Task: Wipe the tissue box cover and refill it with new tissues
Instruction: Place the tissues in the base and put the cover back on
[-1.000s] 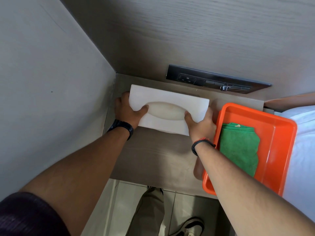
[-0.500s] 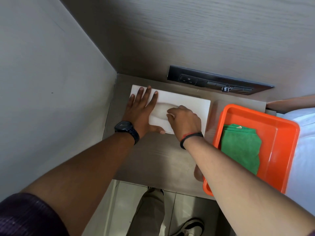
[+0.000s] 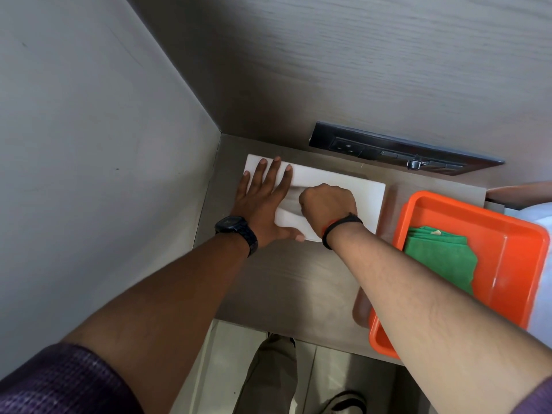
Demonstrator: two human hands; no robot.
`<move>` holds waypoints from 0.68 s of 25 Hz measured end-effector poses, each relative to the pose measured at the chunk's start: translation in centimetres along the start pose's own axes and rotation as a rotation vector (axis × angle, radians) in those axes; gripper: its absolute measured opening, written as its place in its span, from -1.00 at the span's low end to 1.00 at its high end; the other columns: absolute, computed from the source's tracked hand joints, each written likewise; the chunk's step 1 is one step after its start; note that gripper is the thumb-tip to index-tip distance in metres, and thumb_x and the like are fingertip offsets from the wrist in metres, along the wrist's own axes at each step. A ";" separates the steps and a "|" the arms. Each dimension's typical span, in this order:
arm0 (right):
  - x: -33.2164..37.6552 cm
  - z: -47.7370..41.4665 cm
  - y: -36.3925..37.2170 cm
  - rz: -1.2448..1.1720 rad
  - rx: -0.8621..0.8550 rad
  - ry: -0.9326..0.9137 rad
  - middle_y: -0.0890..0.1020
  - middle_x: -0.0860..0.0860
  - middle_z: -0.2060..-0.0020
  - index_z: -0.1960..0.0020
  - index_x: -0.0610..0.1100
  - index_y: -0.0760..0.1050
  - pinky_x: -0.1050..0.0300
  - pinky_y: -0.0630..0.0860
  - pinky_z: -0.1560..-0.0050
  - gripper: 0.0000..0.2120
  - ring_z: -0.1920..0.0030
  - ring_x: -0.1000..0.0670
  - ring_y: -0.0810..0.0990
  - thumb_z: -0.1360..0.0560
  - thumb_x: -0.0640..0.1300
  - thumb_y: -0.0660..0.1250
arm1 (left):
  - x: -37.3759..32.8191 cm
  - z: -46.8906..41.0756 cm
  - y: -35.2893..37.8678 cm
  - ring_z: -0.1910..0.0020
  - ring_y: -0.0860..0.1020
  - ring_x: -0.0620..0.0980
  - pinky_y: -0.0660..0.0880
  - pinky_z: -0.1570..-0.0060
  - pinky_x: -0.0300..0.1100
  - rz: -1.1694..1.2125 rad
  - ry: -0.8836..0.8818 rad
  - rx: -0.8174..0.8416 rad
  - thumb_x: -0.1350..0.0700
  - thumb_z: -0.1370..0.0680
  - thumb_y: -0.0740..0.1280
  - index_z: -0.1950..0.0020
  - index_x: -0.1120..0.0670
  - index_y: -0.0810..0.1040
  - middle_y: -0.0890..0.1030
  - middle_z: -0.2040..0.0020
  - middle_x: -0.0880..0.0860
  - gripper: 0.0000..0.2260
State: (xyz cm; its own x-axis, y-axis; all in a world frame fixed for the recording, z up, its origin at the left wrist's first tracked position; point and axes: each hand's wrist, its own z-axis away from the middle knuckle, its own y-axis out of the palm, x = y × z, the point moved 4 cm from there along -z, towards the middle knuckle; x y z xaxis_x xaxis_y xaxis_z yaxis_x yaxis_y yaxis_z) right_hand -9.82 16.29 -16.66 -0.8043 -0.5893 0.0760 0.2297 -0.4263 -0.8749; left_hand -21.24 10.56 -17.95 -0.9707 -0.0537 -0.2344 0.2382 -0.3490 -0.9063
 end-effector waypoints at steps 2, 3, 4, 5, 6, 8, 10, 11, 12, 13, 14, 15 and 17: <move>-0.2 -0.1 0.0 -0.023 -0.008 -0.025 0.66 -0.15 0.12 0.05 -0.15 0.58 0.10 0.39 0.24 -0.87 0.12 -0.19 0.63 -0.52 -0.22 0.25 | 0.0 0.0 0.0 -0.48 -0.23 0.06 -0.33 -0.35 0.05 0.000 -0.002 0.002 -0.50 -0.18 0.30 -0.52 -0.02 -0.22 -0.15 -0.55 0.10 0.15; -0.3 -0.2 -0.1 -0.051 -0.016 -0.026 0.66 -0.15 0.12 0.05 -0.16 0.59 0.09 0.40 0.23 -0.86 0.13 -0.20 0.62 -0.52 -0.19 0.25 | 0.0 0.0 0.0 -0.48 -0.23 0.07 -0.33 -0.36 0.05 -0.008 -0.003 0.003 -0.50 -0.18 0.29 -0.52 -0.02 -0.21 -0.15 -0.55 0.10 0.15; -0.6 -0.2 -0.3 -0.088 -0.026 -0.013 0.67 -0.15 0.13 0.06 -0.15 0.60 0.10 0.40 0.23 -0.84 0.14 -0.21 0.62 -0.51 -0.16 0.25 | 0.1 0.0 0.0 -0.49 -0.22 0.07 -0.32 -0.36 0.06 -0.015 -0.004 0.002 -0.51 -0.18 0.28 -0.52 -0.02 -0.21 -0.14 -0.55 0.10 0.15; -0.9 -0.1 -0.4 -0.127 -0.039 0.006 0.67 -0.14 0.16 0.08 -0.13 0.61 0.10 0.40 0.24 -0.84 0.16 -0.21 0.61 -0.50 -0.14 0.26 | 0.1 0.0 0.0 -0.49 -0.22 0.08 -0.31 -0.37 0.06 -0.018 -0.004 -0.002 -0.51 -0.17 0.27 -0.52 -0.01 -0.20 -0.13 -0.55 0.11 0.14; -1.1 0.1 -0.5 -0.163 -0.054 0.020 0.67 -0.13 0.18 0.11 -0.12 0.62 0.11 0.40 0.25 -0.84 0.17 -0.20 0.60 -0.48 -0.12 0.27 | 0.1 -0.1 0.0 -0.49 -0.21 0.08 -0.30 -0.37 0.07 -0.015 -0.001 -0.006 -0.51 -0.17 0.27 -0.52 -0.01 -0.20 -0.13 -0.55 0.11 0.14; -1.2 0.7 -0.7 -0.210 -0.070 0.015 0.67 -0.10 0.21 0.16 -0.11 0.61 0.11 0.44 0.24 -0.85 0.19 -0.19 0.60 -0.47 -0.10 0.28 | 0.2 -0.1 0.1 -0.49 -0.20 0.07 -0.31 -0.36 0.06 -0.010 0.005 -0.009 -0.50 -0.18 0.27 -0.52 -0.02 -0.21 -0.12 -0.55 0.11 0.13; -1.1 1.1 -1.0 -0.244 -0.098 0.018 0.67 -0.07 0.21 0.16 -0.09 0.61 0.09 0.49 0.22 -0.84 0.19 -0.18 0.59 -0.47 -0.09 0.27 | 0.2 -0.1 0.3 -0.48 -0.22 0.04 -0.35 -0.35 0.03 0.009 0.008 -0.010 -0.51 -0.17 0.26 -0.51 -0.03 -0.22 -0.13 -0.55 0.10 0.13; -1.3 1.1 -1.2 -0.274 -0.122 0.042 0.67 -0.07 0.21 0.16 -0.07 0.62 0.09 0.49 0.21 -0.84 0.18 -0.18 0.59 -0.47 -0.08 0.27 | 0.3 -0.1 0.3 -0.48 -0.23 0.03 -0.36 -0.35 0.02 0.016 0.004 -0.010 -0.52 -0.16 0.24 -0.51 -0.04 -0.23 -0.14 -0.55 0.09 0.14; -1.6 1.0 -1.4 -0.309 -0.137 0.078 0.67 -0.06 0.20 0.15 -0.06 0.62 0.10 0.46 0.21 -0.84 0.17 -0.18 0.59 -0.47 -0.08 0.27 | 0.3 -0.2 0.3 -0.48 -0.25 0.02 -0.36 -0.35 0.02 0.022 -0.003 -0.009 -0.52 -0.15 0.23 -0.51 -0.05 -0.24 -0.15 -0.55 0.08 0.14; -1.9 0.7 -1.4 -0.332 -0.125 0.106 0.67 -0.06 0.18 0.14 -0.03 0.63 0.11 0.44 0.21 -0.85 0.15 -0.18 0.59 -0.47 -0.08 0.28 | 0.3 -0.3 0.4 -0.48 -0.26 0.02 -0.35 -0.36 0.02 0.025 -0.006 -0.009 -0.52 -0.14 0.22 -0.51 -0.05 -0.25 -0.16 -0.55 0.07 0.14; -2.0 0.5 -1.2 -0.338 -0.082 0.118 0.68 -0.06 0.13 0.12 -0.01 0.63 0.10 0.44 0.18 -0.86 0.11 -0.18 0.60 -0.47 -0.07 0.29 | 0.4 -0.3 0.5 -0.48 -0.26 0.02 -0.34 -0.36 0.03 0.018 -0.005 -0.010 -0.53 -0.14 0.22 -0.50 -0.06 -0.26 -0.17 -0.55 0.07 0.14; -2.1 0.5 -0.9 -0.336 -0.036 0.117 0.69 -0.06 0.08 0.07 0.01 0.63 0.09 0.45 0.15 -0.86 0.07 -0.18 0.61 -0.48 -0.05 0.29 | 0.4 -0.3 0.5 -0.48 -0.27 0.02 -0.34 -0.36 0.02 0.016 -0.006 -0.012 -0.53 -0.13 0.21 -0.50 -0.06 -0.26 -0.18 -0.55 0.07 0.14; -2.2 0.6 -0.4 -0.359 -0.002 0.121 0.68 -0.04 -0.01 -0.07 0.05 0.60 0.06 0.47 0.05 -0.80 -0.01 -0.16 0.60 -0.48 0.03 0.30 | 0.4 -0.3 0.5 -0.48 -0.27 0.01 -0.36 -0.36 0.01 0.015 -0.001 -0.018 -0.53 -0.14 0.21 -0.50 -0.06 -0.27 -0.18 -0.55 0.06 0.14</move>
State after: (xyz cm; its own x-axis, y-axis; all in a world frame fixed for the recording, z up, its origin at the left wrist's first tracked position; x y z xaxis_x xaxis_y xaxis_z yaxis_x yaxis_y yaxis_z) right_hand -7.78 17.35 -16.14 -0.8922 -0.3176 0.3209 -0.0791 -0.5898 -0.8036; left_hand -21.54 10.65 -18.63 -0.9669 -0.0603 -0.2480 0.2537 -0.3311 -0.9089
